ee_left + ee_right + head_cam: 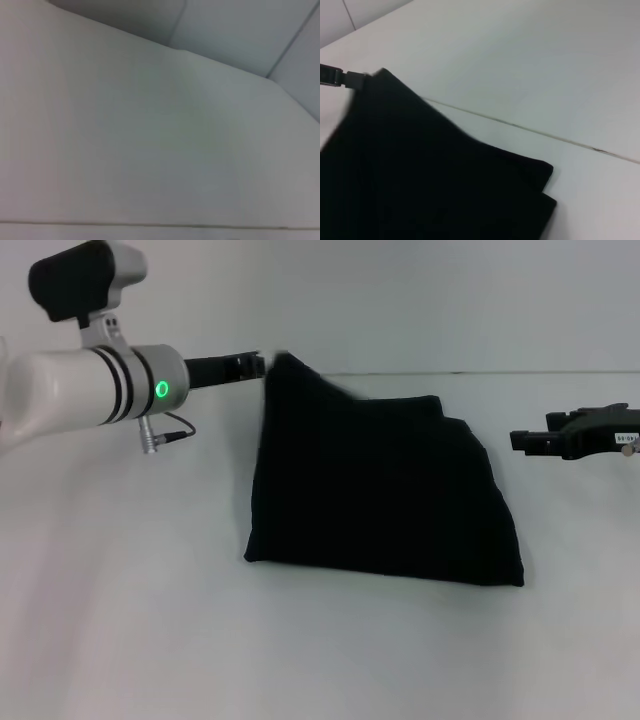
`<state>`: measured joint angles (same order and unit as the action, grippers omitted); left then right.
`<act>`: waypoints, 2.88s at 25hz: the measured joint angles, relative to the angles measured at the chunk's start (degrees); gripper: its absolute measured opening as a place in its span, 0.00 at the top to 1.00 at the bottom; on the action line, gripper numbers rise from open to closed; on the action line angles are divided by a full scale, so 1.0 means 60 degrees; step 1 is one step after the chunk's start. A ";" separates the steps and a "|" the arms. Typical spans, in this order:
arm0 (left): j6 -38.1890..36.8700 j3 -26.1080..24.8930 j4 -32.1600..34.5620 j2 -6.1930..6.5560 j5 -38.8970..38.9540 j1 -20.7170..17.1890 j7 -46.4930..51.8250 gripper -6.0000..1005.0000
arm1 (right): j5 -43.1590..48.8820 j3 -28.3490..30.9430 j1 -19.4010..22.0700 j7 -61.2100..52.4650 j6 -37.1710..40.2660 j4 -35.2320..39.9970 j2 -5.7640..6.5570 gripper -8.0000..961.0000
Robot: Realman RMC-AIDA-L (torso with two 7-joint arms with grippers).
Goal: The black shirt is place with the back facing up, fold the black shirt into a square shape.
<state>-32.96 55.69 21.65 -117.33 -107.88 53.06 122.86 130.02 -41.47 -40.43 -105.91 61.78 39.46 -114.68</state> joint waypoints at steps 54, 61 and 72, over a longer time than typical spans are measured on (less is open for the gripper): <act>-0.7847 -0.0776 0.4134 -0.0232 -0.2108 -0.2083 -0.3654 0.05 | -0.0138 -0.0006 -0.0136 0.1004 0.3308 0.1144 -0.0031 0.03; -0.7796 -0.0823 0.4192 -0.0371 -0.2248 -0.2133 -0.3534 0.05 | -0.0150 0.0081 -0.0057 0.0986 0.3034 0.1132 -0.0165 0.03; -0.7910 -0.0839 0.4153 -0.0375 -0.2205 -0.2095 -0.3528 0.06 | -0.0141 0.0101 -0.0043 0.0803 0.3037 0.1123 -0.0055 0.03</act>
<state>-80.41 50.65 46.56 -119.58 -121.11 40.49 101.69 129.17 -40.87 -40.69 -101.09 80.00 46.20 -115.01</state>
